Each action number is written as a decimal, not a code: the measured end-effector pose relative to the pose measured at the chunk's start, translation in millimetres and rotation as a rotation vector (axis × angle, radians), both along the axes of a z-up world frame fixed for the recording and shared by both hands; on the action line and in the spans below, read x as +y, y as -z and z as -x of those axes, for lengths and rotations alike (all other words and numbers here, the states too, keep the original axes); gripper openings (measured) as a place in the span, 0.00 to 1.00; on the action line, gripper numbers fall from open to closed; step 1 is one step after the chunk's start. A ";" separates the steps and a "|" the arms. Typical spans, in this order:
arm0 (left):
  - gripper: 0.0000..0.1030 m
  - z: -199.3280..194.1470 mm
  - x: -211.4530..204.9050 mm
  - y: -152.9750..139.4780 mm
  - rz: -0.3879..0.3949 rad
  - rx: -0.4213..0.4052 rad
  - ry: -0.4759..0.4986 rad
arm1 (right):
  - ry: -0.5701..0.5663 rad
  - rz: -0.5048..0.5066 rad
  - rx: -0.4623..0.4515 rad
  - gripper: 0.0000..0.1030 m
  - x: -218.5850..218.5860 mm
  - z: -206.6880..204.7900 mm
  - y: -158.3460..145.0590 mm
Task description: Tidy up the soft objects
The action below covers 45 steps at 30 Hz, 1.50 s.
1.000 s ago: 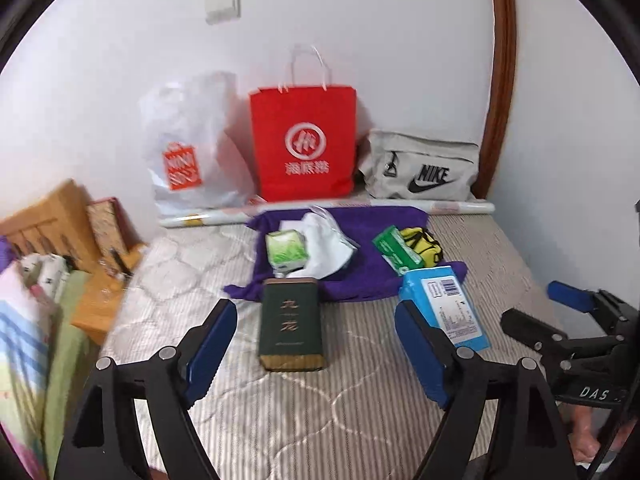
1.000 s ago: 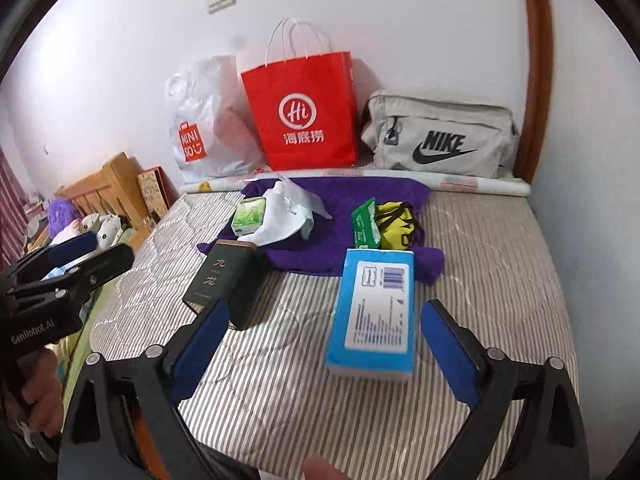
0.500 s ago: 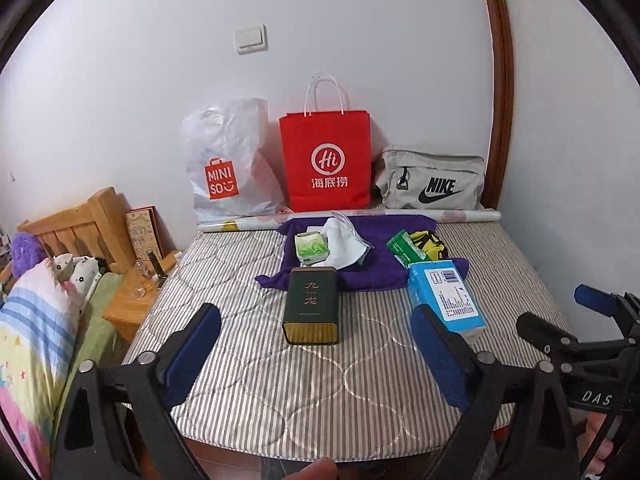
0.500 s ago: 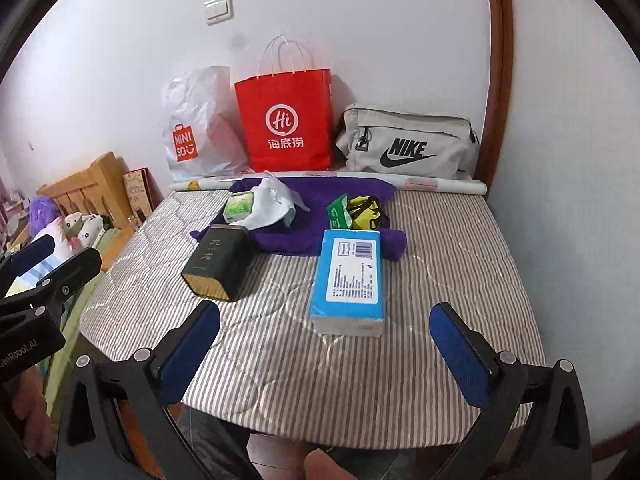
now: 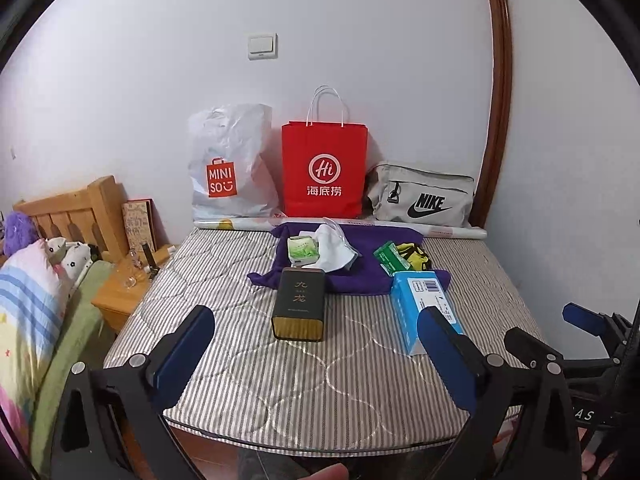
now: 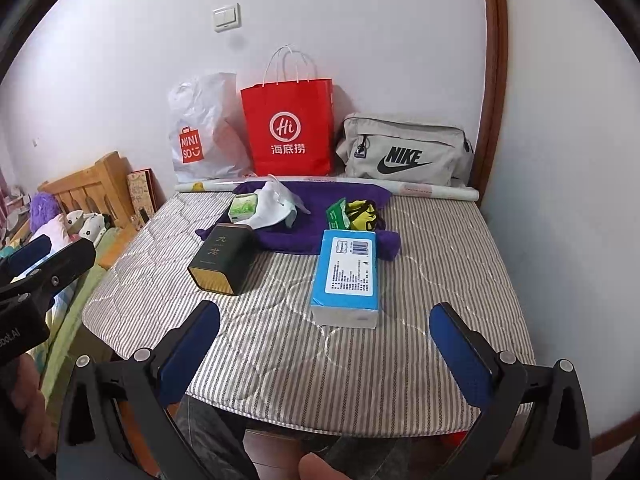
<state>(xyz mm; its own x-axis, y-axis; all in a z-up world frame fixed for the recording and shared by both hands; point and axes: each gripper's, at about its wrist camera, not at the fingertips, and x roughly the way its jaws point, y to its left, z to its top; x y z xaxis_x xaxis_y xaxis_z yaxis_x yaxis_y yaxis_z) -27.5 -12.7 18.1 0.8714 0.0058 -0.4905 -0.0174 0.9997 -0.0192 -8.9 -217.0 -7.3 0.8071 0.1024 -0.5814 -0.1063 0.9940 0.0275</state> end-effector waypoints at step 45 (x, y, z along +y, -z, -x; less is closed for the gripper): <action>0.99 1.3 -7.2 0.5 -0.017 0.009 0.007 | -0.006 -0.003 -0.007 1.00 -1.6 12.1 -2.7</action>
